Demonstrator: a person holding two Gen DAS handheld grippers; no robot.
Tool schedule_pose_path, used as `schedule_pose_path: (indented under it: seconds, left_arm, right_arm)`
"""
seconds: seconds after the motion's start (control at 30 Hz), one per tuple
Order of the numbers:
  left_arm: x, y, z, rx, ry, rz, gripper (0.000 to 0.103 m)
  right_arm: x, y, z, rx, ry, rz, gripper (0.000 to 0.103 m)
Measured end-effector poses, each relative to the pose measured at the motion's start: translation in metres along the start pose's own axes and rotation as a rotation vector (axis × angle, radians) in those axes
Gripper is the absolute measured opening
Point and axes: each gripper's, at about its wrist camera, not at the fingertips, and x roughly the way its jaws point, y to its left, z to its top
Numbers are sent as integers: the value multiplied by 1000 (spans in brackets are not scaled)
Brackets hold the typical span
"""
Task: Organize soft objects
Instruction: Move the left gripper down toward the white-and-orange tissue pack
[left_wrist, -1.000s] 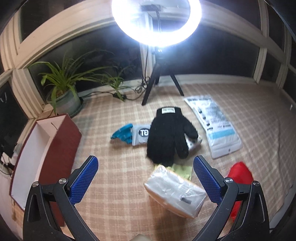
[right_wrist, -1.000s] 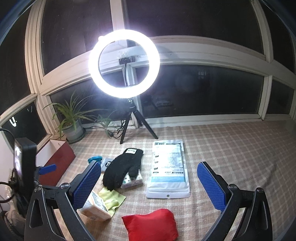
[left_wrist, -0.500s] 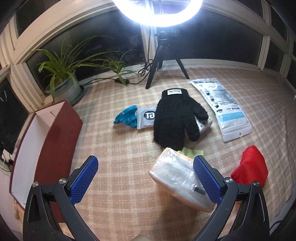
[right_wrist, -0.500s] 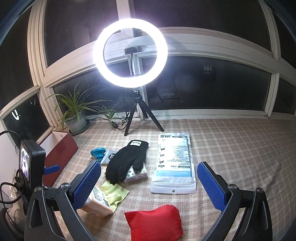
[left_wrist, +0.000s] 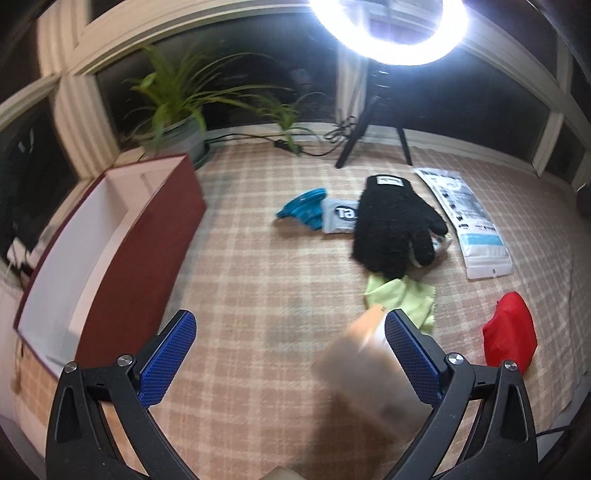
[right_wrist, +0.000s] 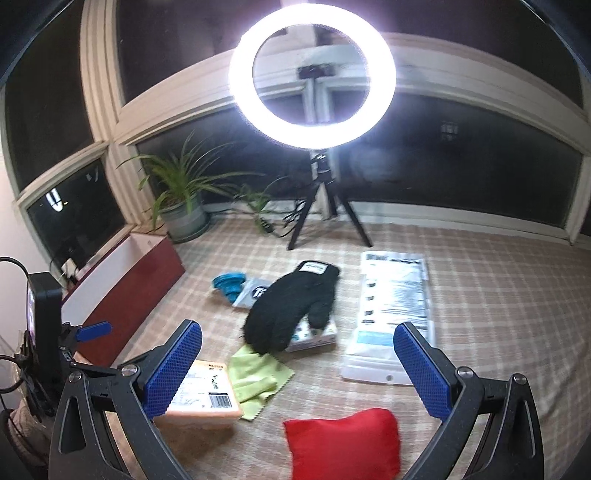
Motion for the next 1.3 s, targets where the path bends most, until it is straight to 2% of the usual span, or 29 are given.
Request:
schedule_pose_path:
  seconds: [0.2, 0.4, 0.57, 0.73, 0.8, 0.93, 1.0, 1.27, 1.3]
  left_arm:
    - [-9, 26, -18, -101, 4, -25, 101]
    - [-12, 48, -41, -246, 46, -80, 101]
    - [-12, 54, -65, -337, 92, -79, 101]
    - [-10, 49, -87, -403, 124, -108, 100]
    - [-10, 46, -93, -425, 129, -117, 95]
    - [-9, 41, -100, -465, 132, -143, 91]
    - [-9, 39, -101, -473, 131, -160, 84]
    - [-1, 32, -108, -496, 161, -205, 72]
    - [0, 32, -108, -502, 163, -211, 67]
  right_arm:
    - [30, 12, -2, -16, 86, 99, 103]
    - [67, 29, -8, -62, 198, 195, 102]
    - [94, 47, -18, -119, 294, 265, 98]
    - [118, 64, -31, -175, 393, 332, 86]
    - [127, 69, -36, -187, 439, 359, 81]
    - [137, 78, -45, -217, 507, 399, 70]
    - [139, 81, -47, -226, 530, 410, 68]
    - [154, 87, -58, -226, 630, 448, 48]
    - [155, 87, -60, -228, 641, 454, 47]
